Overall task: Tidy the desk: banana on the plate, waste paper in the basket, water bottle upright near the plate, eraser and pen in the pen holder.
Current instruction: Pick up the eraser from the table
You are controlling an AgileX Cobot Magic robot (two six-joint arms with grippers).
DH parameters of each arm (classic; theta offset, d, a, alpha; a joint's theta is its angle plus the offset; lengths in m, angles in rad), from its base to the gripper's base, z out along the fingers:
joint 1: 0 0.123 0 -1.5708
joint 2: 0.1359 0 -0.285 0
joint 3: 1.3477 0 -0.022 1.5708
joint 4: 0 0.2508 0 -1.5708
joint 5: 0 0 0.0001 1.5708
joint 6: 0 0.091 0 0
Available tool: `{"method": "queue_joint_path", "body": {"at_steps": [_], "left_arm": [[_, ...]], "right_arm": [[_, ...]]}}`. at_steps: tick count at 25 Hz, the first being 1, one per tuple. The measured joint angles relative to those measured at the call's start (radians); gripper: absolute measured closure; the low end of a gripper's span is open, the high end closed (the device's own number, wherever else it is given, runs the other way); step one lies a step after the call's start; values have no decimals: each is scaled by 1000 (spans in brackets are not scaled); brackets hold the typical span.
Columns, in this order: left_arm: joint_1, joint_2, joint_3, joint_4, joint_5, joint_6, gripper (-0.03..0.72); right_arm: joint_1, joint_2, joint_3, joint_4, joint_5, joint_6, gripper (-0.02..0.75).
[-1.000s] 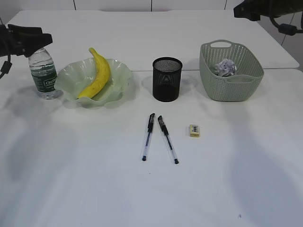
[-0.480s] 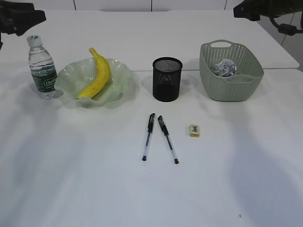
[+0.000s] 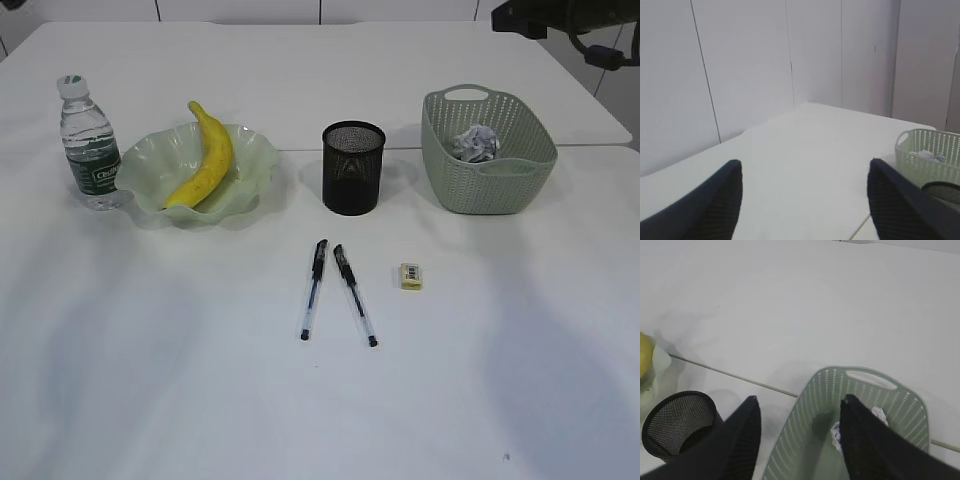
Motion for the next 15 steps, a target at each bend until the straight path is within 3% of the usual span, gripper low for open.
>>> {"method": "queue_joint_path", "body": {"at_steps": [15], "left_arm": [[0,-237,0,75,-109,-209,141]], "right_arm": [[0,0,0,5,166,0,353]]}}
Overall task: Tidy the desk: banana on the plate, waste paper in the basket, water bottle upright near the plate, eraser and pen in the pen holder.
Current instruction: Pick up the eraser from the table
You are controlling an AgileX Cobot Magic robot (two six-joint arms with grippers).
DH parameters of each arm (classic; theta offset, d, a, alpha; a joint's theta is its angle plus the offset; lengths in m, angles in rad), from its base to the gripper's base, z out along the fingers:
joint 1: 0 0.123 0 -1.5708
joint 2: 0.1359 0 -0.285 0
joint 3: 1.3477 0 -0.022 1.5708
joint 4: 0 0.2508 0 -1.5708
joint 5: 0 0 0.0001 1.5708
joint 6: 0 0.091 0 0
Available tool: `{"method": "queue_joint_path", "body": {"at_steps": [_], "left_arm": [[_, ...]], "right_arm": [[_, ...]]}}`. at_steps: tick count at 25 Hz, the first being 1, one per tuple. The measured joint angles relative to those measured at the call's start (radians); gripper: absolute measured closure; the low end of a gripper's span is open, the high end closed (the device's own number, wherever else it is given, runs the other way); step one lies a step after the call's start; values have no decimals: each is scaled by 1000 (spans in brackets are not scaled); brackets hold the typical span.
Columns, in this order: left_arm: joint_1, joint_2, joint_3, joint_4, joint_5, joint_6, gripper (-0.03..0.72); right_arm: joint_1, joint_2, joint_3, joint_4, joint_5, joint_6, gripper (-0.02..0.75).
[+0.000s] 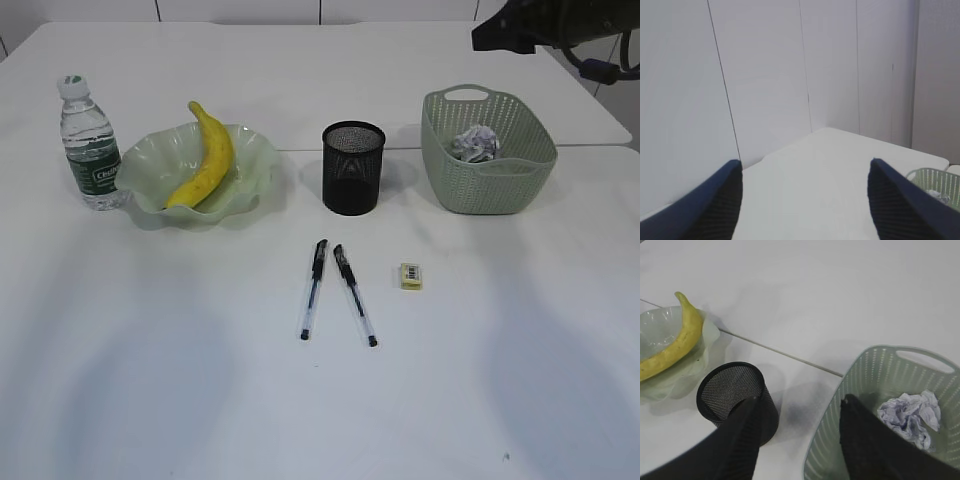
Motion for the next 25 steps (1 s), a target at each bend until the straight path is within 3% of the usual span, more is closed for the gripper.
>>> {"method": "queue_joint_path", "body": {"at_steps": [7,17,25], "left_arm": [[0,-119,0,128,-62,-193,141],[0,-321,0,455,-132,-676,141],[0,-517,0,599,-188,-756,141]], "right_arm": [[0,-5,0,0,35,0,353],[0,-6,0,0,68,0,353],[0,-6,0,0,101,0,353]]}}
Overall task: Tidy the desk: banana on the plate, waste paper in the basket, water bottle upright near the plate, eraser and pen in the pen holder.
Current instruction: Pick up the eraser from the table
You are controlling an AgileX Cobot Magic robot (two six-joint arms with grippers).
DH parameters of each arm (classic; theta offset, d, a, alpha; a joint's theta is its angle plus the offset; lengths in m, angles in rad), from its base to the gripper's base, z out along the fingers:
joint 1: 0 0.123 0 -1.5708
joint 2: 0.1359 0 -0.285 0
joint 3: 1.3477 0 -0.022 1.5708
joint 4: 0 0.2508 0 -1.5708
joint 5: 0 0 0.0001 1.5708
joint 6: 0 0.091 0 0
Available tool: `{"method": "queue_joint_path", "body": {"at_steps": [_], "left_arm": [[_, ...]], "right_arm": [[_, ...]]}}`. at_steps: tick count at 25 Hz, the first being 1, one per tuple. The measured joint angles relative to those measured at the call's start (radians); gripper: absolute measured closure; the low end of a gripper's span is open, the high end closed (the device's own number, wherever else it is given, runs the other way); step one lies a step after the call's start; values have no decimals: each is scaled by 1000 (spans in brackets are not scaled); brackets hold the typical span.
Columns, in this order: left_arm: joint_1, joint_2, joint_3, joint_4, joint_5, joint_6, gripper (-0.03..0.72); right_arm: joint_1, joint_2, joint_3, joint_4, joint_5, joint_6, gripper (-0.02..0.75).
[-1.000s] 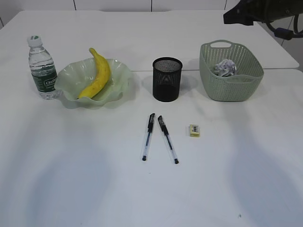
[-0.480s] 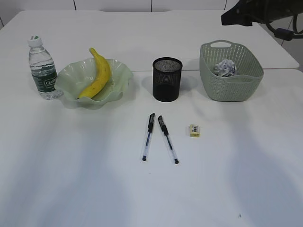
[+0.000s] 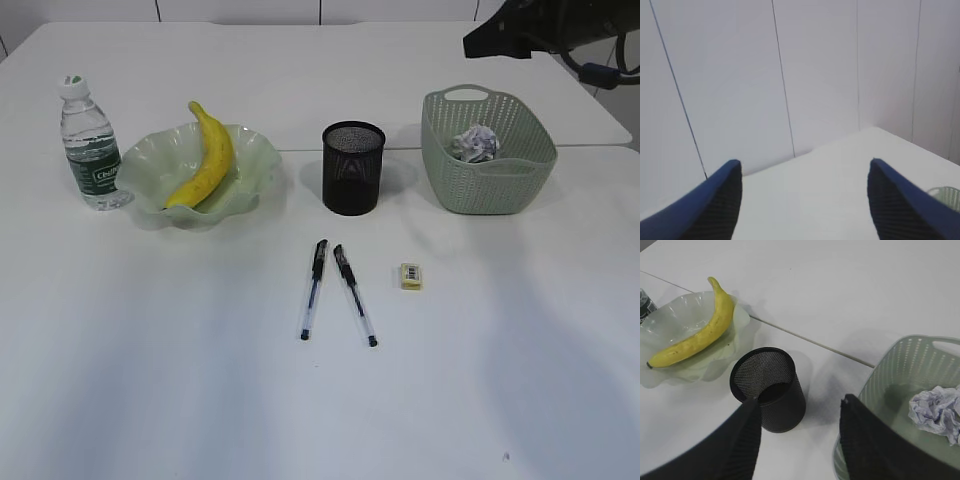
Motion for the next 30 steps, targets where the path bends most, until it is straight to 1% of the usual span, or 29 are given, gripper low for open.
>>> {"method": "queue_joint_path", "body": {"at_steps": [2,7,9,12,14,15,17,20,24,30], "left_arm": [[0,-64,0,49,-3,-49,141],[0,-210,0,204,-3,-267,141],[0,-251,0,295,1,-379,141],[0,-305,0,441,21,-583,141],[0,-327,0,514,58,-692,141],[0,-334,-1,541,89,-726,141],[0,-340,-2,577,159,-756,149],[0,-335,-2,642,221,-770,176],[0,-318,-2,736,183,-775,214],[0,-302,-2,756,105,-776,224]], "right_arm": [[0,0,0,2,2,0,353],[0,0,0,19,2,0,353],[0,0,0,34,2,0,353],[0,0,0,56,6,0,353],[0,0,0,67,12,0,353],[0,0,0,71,17,0,353],[0,0,0,77,21,0,353],[0,0,0,81,30,0,353],[0,0,0,83,46,0,353],[0,0,0,84,51,0,353]]}}
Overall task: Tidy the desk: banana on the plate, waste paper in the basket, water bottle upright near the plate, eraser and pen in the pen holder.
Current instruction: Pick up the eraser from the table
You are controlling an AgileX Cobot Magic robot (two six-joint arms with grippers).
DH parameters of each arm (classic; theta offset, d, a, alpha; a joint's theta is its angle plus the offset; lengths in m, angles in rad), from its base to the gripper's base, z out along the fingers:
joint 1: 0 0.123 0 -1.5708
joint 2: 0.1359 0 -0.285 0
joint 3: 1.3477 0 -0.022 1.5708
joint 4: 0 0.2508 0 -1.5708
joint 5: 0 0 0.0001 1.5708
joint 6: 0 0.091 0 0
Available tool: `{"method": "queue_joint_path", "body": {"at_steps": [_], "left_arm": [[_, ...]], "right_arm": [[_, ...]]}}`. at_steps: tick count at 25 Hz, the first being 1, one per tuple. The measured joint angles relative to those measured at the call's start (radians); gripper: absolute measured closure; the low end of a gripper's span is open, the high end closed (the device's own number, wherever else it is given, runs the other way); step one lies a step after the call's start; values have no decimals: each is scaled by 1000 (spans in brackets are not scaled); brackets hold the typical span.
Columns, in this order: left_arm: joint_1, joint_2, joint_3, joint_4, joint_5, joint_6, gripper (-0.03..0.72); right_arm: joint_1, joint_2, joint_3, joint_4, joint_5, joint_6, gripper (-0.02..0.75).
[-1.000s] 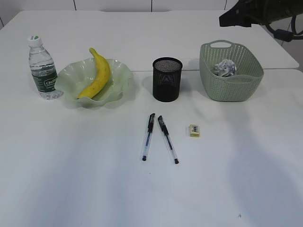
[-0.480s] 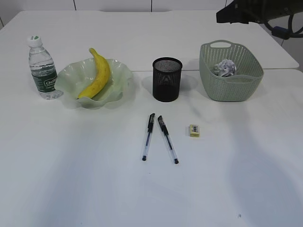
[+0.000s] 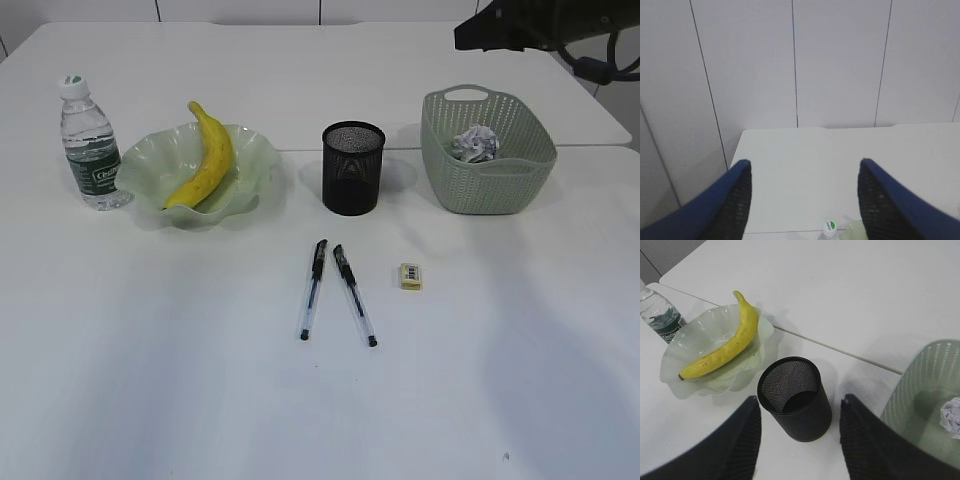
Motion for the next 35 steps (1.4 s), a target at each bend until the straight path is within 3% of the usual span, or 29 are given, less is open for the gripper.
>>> {"method": "queue_joint_path", "body": {"at_steps": [16,26,35], "left_arm": [[0,51,0,-32,-43,0,244],[0,-141,0,-70,-82,-8,246],[0,-204,-1,-68,-77,-95,246]], "right_arm": [[0,0,0,0,0,0,353],[0,0,0,0,0,0,353],[0,0,0,2,0,0,353]]}}
